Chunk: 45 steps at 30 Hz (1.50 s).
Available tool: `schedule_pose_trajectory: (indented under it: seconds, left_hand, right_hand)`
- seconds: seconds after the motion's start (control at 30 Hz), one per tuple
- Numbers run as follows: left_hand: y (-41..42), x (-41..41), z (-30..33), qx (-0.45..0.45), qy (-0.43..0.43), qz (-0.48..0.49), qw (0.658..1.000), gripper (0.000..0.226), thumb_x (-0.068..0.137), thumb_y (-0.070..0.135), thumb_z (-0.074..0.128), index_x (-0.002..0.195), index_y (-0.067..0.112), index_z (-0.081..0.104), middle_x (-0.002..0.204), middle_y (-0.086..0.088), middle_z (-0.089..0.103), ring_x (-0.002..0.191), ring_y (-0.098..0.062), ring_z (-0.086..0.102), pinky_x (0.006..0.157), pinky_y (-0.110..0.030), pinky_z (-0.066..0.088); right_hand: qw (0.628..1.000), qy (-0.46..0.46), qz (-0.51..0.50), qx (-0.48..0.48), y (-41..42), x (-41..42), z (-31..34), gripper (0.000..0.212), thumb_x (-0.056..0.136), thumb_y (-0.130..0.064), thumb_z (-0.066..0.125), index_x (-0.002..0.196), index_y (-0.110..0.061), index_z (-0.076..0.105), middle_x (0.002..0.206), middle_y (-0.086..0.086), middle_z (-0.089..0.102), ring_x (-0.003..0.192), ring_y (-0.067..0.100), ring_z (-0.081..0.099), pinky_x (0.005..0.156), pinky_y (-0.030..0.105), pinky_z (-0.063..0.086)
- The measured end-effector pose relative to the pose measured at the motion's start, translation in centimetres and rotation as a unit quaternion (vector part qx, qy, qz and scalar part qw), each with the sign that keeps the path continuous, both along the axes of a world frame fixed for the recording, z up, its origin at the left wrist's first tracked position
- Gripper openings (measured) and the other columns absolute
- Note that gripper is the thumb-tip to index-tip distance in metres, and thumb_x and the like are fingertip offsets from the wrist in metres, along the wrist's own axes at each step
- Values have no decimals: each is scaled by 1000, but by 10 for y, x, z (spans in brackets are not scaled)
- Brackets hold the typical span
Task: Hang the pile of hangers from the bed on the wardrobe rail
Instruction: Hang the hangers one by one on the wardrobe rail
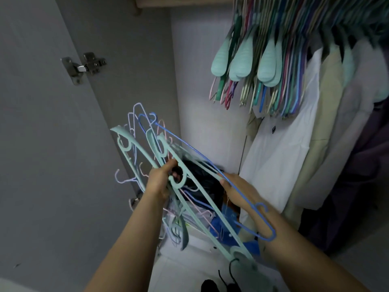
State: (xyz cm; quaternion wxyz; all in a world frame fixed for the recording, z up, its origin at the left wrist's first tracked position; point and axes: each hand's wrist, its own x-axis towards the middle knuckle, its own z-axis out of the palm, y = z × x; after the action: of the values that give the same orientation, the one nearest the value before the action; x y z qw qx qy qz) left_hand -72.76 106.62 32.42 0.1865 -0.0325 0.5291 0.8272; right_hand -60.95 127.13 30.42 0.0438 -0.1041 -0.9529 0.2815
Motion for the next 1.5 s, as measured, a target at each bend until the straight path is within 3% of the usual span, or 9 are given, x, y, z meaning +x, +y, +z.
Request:
schedule_pose_trajectory:
  seconds: [0.33, 0.53, 0.67, 0.77, 0.87, 1.0, 1.17, 1.33, 1.5]
  left_hand:
    - [1, -1, 20, 16, 24, 29, 999, 17, 95, 15, 58, 104, 3, 68, 71, -2, 67, 45, -10, 52, 45, -23, 39]
    - [-5, -12, 23, 106, 48, -15, 993, 30, 100, 14, 46, 70, 17, 47, 43, 5, 32, 36, -7, 30, 39, -18, 31]
    - [-16, -31, 21, 101, 61, -60, 991, 35, 98, 26, 51, 65, 22, 38, 44, 7, 29, 34, -7, 30, 37, -20, 30]
    - [-23, -44, 28, 93, 81, -104, 987, 38, 94, 23, 55, 62, 24, 36, 44, 6, 22, 35, -8, 24, 39, -23, 24]
    - [-30, -58, 48, 82, 125, -165, 975, 42, 92, 21, 56, 53, 25, 40, 39, 8, 24, 35, -8, 22, 43, -26, 16]
    - [-38, -70, 82, 92, 144, -214, 962, 48, 94, 22, 51, 47, 25, 42, 35, 8, 25, 31, -7, 25, 37, -20, 32]
    - [-42, -76, 110, 133, 139, -230, 954, 50, 95, 21, 44, 45, 24, 42, 34, 8, 26, 28, -4, 26, 35, -19, 33]
    - [-46, -89, 118, 122, 163, -262, 943, 46, 76, 25, 77, 47, 24, 41, 35, 8, 28, 29, -6, 29, 36, -20, 36]
    - [-47, -96, 119, 90, 166, -255, 948, 45, 72, 31, 76, 47, 24, 39, 35, 6, 26, 31, -7, 26, 38, -20, 35]
  right_hand:
    - [997, 58, -41, -19, -14, 5, 19, 28, 101, -14, 38, 117, -6, 59, 97, 16, 60, 87, 32, 56, 69, 34, 40]
    - [980, 78, -57, -175, -8, -10, 22, 31, 100, -14, 45, 126, -16, 60, 115, 4, 64, 110, 24, 59, 87, 25, 43]
    - [960, 58, -76, -264, -15, -25, 53, 31, 102, -20, 40, 129, -26, 55, 92, 0, 62, 82, 15, 60, 66, 14, 45]
    - [955, 42, -27, -292, -39, -39, 89, 39, 103, -14, 33, 140, -24, 41, 78, 3, 63, 79, 18, 62, 58, 20, 46]
    - [927, 98, -12, -363, -69, -56, 130, 40, 103, -6, 30, 139, -19, 41, 80, 5, 59, 61, 11, 64, 53, 19, 50]
    - [854, 204, -69, -474, -90, -101, 183, 40, 103, -6, 29, 141, -13, 39, 103, 16, 48, 40, 5, 58, 55, 25, 56]
    - [797, 297, -135, -508, -95, -153, 249, 38, 102, -6, 28, 137, -9, 42, 100, 12, 46, 41, 9, 56, 44, 26, 55]
    - [771, 323, -176, -520, -84, -178, 292, 34, 102, -4, 28, 131, -1, 44, 85, 10, 45, 51, 19, 51, 50, 33, 51]
    - [753, 312, -209, -540, -81, -183, 289, 32, 102, -5, 30, 129, -3, 46, 76, 6, 42, 53, 19, 48, 52, 31, 47]
